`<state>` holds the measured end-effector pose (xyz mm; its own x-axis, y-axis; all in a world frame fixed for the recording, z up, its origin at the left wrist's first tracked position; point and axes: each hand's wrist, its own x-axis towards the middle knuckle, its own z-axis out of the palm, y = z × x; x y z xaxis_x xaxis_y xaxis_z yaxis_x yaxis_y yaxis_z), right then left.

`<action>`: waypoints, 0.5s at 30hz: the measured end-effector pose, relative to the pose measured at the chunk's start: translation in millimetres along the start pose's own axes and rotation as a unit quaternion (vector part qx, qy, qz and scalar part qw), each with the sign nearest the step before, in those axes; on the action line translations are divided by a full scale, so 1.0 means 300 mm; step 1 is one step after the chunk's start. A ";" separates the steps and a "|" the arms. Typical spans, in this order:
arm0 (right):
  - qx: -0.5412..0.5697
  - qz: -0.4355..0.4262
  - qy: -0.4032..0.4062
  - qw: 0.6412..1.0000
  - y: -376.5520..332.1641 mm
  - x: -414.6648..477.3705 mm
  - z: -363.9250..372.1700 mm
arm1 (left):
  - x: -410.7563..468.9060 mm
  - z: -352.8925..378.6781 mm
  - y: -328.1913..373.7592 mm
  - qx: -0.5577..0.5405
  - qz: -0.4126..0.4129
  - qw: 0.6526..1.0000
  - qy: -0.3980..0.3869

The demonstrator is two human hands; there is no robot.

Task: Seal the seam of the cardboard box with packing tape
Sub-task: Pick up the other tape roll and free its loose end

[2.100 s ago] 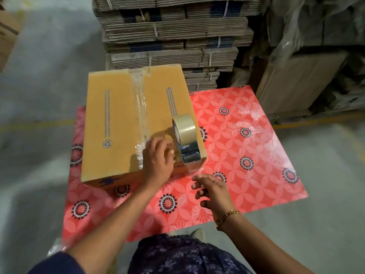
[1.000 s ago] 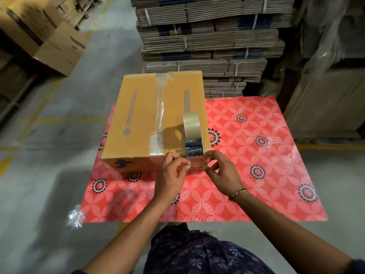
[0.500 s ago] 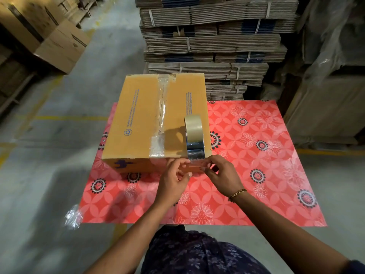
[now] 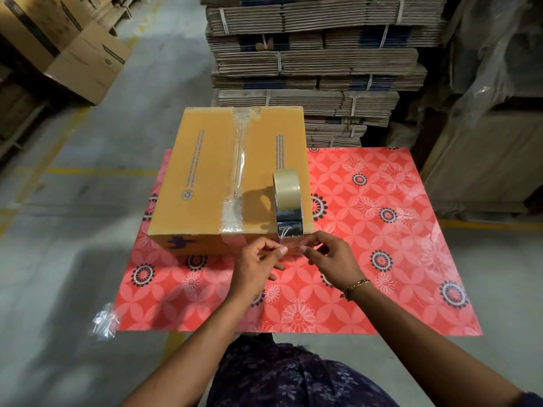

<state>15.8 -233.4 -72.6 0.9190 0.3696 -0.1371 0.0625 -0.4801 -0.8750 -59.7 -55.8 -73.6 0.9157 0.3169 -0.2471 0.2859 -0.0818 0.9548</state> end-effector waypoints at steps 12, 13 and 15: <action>0.055 0.089 -0.071 0.992 -0.022 0.045 -0.029 | 0.075 0.000 0.036 -0.074 -0.097 0.992 -0.030; 0.065 0.101 -0.070 0.990 -0.021 0.045 -0.027 | 0.074 0.002 0.040 -0.083 -0.106 0.990 -0.032; 0.081 0.123 -0.063 0.987 -0.021 0.050 -0.023 | 0.070 0.008 0.045 -0.107 -0.126 0.986 -0.032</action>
<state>31.7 -230.3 -66.0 0.8422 0.3587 -0.4025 -0.2286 -0.4386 -0.8691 -35.9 -52.5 -66.4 0.8414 0.2408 -0.4839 0.4467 0.1942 0.8734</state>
